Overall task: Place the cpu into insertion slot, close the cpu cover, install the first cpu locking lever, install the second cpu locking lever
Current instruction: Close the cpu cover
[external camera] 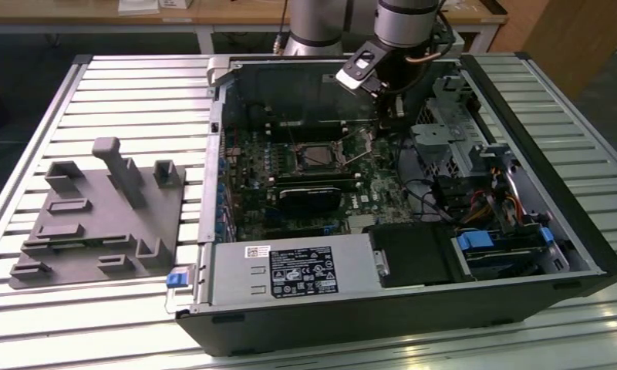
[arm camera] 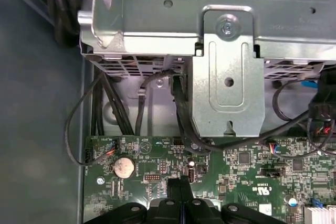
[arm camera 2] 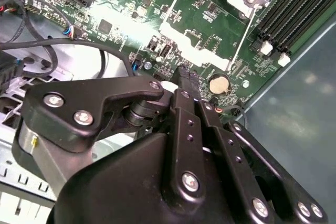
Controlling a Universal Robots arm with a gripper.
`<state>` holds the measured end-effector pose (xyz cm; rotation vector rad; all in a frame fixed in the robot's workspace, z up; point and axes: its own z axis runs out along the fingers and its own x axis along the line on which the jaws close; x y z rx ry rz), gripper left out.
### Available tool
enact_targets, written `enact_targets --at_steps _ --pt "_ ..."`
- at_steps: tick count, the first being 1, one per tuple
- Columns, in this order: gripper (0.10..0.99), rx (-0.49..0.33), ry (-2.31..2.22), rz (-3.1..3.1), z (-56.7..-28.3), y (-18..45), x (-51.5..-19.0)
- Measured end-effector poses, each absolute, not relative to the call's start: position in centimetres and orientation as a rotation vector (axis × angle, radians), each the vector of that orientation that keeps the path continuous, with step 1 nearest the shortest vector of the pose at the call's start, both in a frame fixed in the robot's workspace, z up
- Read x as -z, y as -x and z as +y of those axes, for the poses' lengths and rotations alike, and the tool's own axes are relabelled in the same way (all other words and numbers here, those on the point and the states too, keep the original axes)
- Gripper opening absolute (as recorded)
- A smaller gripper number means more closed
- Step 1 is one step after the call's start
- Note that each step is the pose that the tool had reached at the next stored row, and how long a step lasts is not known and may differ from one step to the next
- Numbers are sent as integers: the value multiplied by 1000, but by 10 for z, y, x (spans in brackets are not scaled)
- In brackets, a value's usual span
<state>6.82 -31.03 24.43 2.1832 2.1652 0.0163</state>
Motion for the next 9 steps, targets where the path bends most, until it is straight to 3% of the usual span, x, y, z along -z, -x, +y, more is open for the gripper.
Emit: enact_targets --at_steps 9 --pt "106 -6 -2188 2170 -310 -69 -230"
